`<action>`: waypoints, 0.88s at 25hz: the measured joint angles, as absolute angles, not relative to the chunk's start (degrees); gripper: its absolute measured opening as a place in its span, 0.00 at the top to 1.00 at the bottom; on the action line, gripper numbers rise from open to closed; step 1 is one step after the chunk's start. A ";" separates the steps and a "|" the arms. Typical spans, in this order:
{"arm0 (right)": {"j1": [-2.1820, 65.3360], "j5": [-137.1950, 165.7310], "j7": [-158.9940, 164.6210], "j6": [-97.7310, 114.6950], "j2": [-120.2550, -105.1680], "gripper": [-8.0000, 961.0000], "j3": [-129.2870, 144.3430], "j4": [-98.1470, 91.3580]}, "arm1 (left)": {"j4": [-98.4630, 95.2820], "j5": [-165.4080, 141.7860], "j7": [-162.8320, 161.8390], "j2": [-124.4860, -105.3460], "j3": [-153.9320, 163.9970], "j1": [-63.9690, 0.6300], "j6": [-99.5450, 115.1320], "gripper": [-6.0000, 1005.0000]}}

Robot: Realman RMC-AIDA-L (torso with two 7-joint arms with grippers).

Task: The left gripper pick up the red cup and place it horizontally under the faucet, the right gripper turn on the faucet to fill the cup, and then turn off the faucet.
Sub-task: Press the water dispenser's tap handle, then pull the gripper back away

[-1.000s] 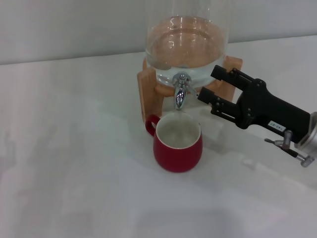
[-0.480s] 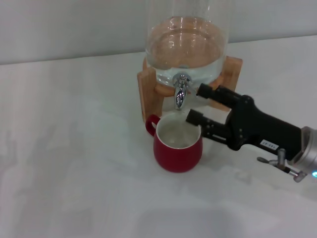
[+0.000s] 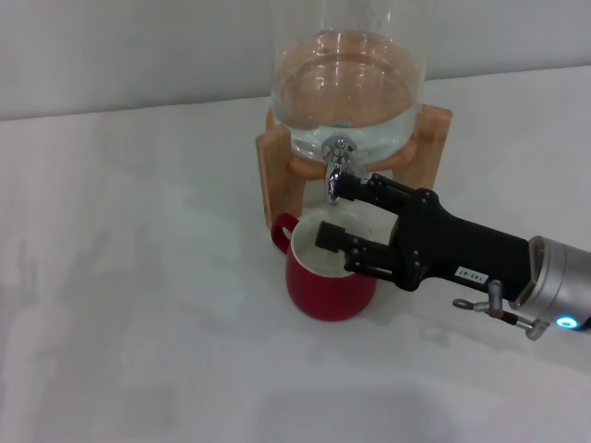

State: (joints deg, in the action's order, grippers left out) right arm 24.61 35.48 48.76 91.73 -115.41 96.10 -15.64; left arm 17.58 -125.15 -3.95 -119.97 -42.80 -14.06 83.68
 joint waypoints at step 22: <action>26.66 34.32 49.92 87.59 -115.45 0.22 97.76 -15.65 | 17.58 -125.15 -3.95 -119.97 -42.68 -14.24 83.67 0.52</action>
State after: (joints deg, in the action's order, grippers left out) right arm 26.66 34.32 49.92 87.59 -115.45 97.76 -15.65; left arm 17.58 -125.15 -3.95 -119.97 -42.68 -14.24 83.67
